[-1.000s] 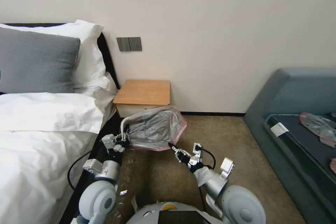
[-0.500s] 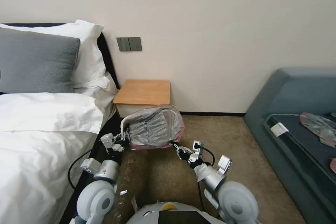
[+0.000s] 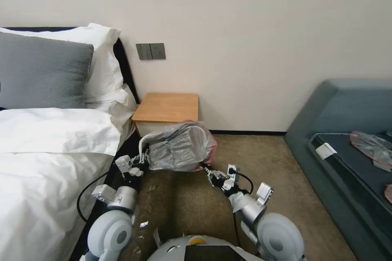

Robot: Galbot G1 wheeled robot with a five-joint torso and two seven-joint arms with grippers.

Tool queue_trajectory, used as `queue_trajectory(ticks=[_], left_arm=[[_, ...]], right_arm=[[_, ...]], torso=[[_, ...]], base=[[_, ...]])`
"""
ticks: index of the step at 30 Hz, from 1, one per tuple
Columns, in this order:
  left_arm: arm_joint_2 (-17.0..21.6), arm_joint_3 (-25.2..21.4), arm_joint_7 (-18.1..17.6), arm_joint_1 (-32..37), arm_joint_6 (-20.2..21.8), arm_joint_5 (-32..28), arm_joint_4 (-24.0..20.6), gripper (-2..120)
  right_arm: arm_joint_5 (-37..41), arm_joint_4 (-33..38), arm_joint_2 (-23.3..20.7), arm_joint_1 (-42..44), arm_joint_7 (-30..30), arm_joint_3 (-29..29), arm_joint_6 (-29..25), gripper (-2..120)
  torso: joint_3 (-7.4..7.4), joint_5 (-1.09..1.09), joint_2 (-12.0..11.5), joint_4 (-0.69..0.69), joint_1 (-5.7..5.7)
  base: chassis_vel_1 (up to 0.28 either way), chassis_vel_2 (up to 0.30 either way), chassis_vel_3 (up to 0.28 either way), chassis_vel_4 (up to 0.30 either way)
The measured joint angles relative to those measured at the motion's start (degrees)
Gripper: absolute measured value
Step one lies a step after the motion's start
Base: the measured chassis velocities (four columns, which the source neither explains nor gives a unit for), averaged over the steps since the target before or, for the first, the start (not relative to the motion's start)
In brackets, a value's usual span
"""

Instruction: Pick up the garbage bag from the table and place it over the trash can.

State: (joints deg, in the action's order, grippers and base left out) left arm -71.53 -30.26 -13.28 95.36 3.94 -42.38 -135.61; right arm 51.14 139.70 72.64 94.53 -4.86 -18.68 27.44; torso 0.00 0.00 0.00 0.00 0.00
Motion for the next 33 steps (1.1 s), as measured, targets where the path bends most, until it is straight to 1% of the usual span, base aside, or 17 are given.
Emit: queue_trajectory(ticks=[2, 6, 7, 8, 9, 10, 11, 12, 13, 14, 16, 17, 19, 21, 23, 26, 33], left_arm=[[-0.01, -0.25, -0.09, -0.13, -0.02, 0.00, 0.34, 4], [-0.30, -1.14, -1.84, -1.02, -0.17, -0.45, 2.42, 4], [-0.30, -1.14, -1.84, -1.02, -0.17, -0.45, 2.42, 4], [-0.39, -1.43, -2.17, -1.24, -0.17, -0.73, 2.72, 4], [-0.48, -2.19, -2.56, -1.73, -0.16, -1.44, 3.29, 4], [-0.48, -2.19, -2.56, -1.73, -0.16, -1.44, 3.29, 4], [-0.47, -2.75, -2.81, -2.12, -0.07, -2.09, 3.59, 4], [-0.25, -3.25, -3.24, -2.64, 0.04, -2.87, 3.84, 4], [-0.25, -3.25, -3.24, -2.64, 0.04, -2.87, 3.84, 4], [0.03, -3.53, -3.48, -2.99, 0.18, -3.39, 3.90, 4], [0.50, -3.76, -3.70, -3.39, 0.51, -4.04, 3.90, 4], [0.50, -3.76, -3.70, -3.39, 0.51, -4.04, 3.90, 4], [0.67, -3.72, -3.79, -3.43, 0.67, -4.23, 3.84, 4], [0.75, -3.40, -3.83, -3.11, 0.95, -4.27, 3.53, 4], [0.77, -3.29, -3.82, -2.92, 1.05, -4.28, 3.38, 4], [1.07, -3.11, -3.56, -2.20, 1.21, -4.30, 3.05, 4], [1.89, -3.15, -3.34, -0.97, 1.28, -4.30, 2.23, 4]], right_arm=[[-1.12, 0.30, -0.12, 0.76, 0.78, -0.17, 0.00, 22], [-5.54, 1.88, -0.89, 4.68, 3.58, -0.51, -0.42, 43], [-5.54, 1.88, -0.89, 4.68, 3.58, -0.51, -0.42, 43], [-6.59, 2.18, -0.85, 5.55, 4.28, -0.55, -0.70, 46], [-8.82, 2.80, -0.43, 7.64, 6.32, -0.85, -1.62, 53], [-8.82, 2.80, -0.43, 7.64, 6.32, -0.85, -1.62, 53], [-10.19, 3.20, -0.02, 9.03, 7.72, -1.00, -2.43, 57], [-11.67, 3.46, 0.56, 10.73, 9.75, -1.14, -4.31, 65], [-11.67, 3.46, 0.56, 10.73, 9.75, -1.14, -4.31, 65], [-12.95, 3.49, 1.05, 11.67, 11.47, -1.25, -6.48, 70], [-14.34, 3.50, 1.45, 11.41, 13.30, -1.73, -9.81, 78], [-14.34, 3.50, 1.45, 11.41, 13.30, -1.73, -9.81, 78], [-14.29, 3.52, 1.23, 9.55, 13.44, -2.47, -11.84, 85], [-11.54, 3.54, -0.04, 5.82, 12.51, -3.60, -13.14, 96], [-10.19, 3.61, -0.63, 4.39, 11.30, -3.60, -13.41, 98], [-6.81, 3.37, -1.04, -1.87, 8.37, -3.15, -13.77, 100], [-4.67, -0.84, 0.09, -8.57, 8.29, -1.18, -13.62, 100]], torso=[[0.00, 0.00, 0.00, 0.00, 0.00], [0.00, 0.00, 0.00, 0.00, 0.00], [0.00, 0.00, 0.00, 0.00, 0.00], [0.00, 0.00, 0.00, 0.00, 0.00], [0.00, -0.01, 0.00, 0.00, 0.00], [0.00, -0.01, 0.00, 0.00, 0.00], [0.00, -0.01, 0.00, -0.01, 0.00], [0.00, -0.02, 0.00, -0.01, 0.00], [0.00, -0.02, 0.00, -0.01, 0.00], [0.00, -0.02, 0.00, -0.01, 0.00], [0.00, -0.01, 0.00, -0.02, 0.00], [0.00, -0.01, 0.00, -0.02, 0.00], [0.00, -0.01, 0.00, -0.01, 0.00], [0.00, 0.00, 0.00, 0.00, 0.00], [0.00, 0.00, 0.00, 0.00, 0.00], [0.00, 0.00, 0.00, 0.01, 0.00], [0.00, 0.00, 0.00, 0.00, 0.00]], base=[[0.000, 0.000, 0.000, 0.000], [0.000, 0.000, 0.000, 0.000], [0.000, 0.000, 0.000, 0.000], [0.000, 0.000, 0.000, 0.000], [0.000, 0.000, 0.000, 0.000], [0.000, 0.000, 0.000, 0.000], [0.000, 0.000, 0.000, 0.000], [0.000, 0.000, 0.000, 0.000], [0.000, 0.000, 0.000, 0.000], [0.000, 0.000, 0.000, 0.000], [0.000, 0.000, 0.000, 0.000], [0.000, 0.000, 0.000, 0.000], [0.000, 0.000, 0.000, 0.000], [0.000, 0.000, 0.000, 0.000], [0.000, 0.000, 0.000, 0.000], [0.000, 0.000, 0.000, 0.000], [0.000, 0.000, 0.000, 0.000]])
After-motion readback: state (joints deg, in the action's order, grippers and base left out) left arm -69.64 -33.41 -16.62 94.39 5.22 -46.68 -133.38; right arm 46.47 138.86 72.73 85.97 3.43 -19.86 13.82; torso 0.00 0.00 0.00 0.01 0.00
